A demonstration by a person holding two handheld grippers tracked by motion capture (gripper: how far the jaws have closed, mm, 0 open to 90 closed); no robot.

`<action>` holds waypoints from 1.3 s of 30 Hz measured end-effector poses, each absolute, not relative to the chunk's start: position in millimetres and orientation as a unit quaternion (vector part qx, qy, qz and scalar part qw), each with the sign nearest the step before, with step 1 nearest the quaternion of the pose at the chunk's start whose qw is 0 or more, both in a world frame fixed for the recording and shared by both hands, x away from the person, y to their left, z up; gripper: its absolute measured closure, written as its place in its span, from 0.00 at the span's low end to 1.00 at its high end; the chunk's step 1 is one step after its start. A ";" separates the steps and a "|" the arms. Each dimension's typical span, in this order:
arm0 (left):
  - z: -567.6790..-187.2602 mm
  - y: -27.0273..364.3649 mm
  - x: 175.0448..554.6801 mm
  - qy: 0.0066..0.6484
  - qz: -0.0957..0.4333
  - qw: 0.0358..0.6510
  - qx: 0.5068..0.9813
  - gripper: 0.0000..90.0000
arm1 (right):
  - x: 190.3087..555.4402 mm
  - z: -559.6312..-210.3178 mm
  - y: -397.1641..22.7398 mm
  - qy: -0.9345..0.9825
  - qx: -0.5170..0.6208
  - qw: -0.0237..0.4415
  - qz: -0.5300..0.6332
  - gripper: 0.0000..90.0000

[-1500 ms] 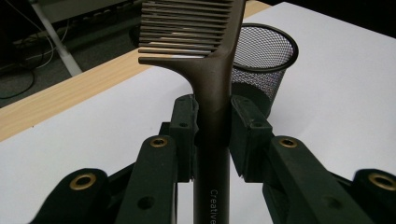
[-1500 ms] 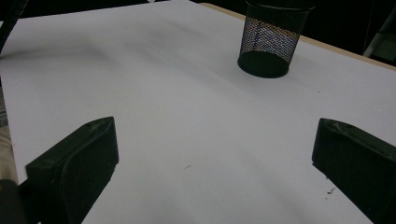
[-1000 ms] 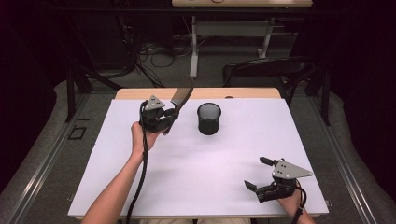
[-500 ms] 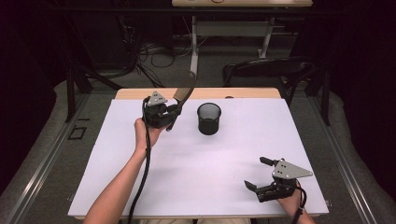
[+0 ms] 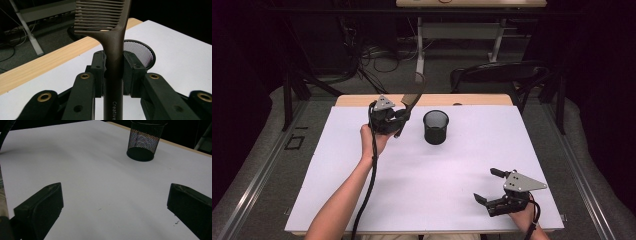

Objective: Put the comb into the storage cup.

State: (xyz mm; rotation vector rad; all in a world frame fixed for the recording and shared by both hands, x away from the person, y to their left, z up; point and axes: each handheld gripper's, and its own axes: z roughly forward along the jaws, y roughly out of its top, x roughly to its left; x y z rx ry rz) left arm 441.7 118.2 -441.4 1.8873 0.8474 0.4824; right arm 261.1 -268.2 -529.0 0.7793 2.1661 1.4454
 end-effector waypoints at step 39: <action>-428.4 101.7 449.3 0.351 0.207 0.521 0.750 0.80 | 261.1 -528.7 -268.7 0.778 0.281 0.212 0.520 0.00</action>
